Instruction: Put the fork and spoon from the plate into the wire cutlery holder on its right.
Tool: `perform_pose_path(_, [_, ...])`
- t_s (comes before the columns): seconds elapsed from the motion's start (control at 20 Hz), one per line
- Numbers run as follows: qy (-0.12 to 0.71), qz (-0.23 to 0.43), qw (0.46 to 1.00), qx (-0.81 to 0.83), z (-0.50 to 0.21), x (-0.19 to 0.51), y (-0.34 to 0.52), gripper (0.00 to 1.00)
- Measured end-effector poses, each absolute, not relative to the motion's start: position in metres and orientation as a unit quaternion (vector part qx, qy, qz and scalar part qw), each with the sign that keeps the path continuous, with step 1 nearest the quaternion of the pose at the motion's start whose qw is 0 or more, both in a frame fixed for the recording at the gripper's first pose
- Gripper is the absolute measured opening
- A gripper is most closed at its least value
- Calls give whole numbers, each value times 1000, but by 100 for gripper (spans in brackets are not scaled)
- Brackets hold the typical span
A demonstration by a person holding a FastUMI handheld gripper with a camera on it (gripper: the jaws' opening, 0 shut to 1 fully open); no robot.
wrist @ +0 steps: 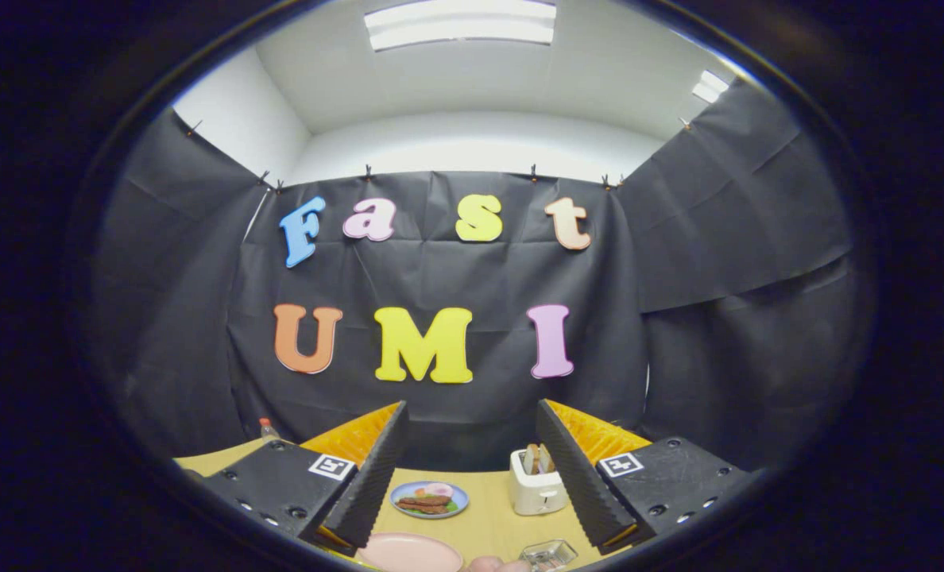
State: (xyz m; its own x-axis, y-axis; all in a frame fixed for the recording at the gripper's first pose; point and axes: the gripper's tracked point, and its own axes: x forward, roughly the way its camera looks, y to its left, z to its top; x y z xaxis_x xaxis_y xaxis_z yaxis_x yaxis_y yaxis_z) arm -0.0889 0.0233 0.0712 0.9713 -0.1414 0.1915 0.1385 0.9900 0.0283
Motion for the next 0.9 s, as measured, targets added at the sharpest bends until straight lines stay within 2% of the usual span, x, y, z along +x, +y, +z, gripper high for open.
perform_pose_path(0.2, [-75, -44, 996, 31, 58, -82, 43, 96])
perform_pose_path(0.35, [-78, -60, 995, 24, 54, -91, 37, 96])
perform_pose_path(0.9, [-79, -51, 995, 38, 61, -86, 51, 96])
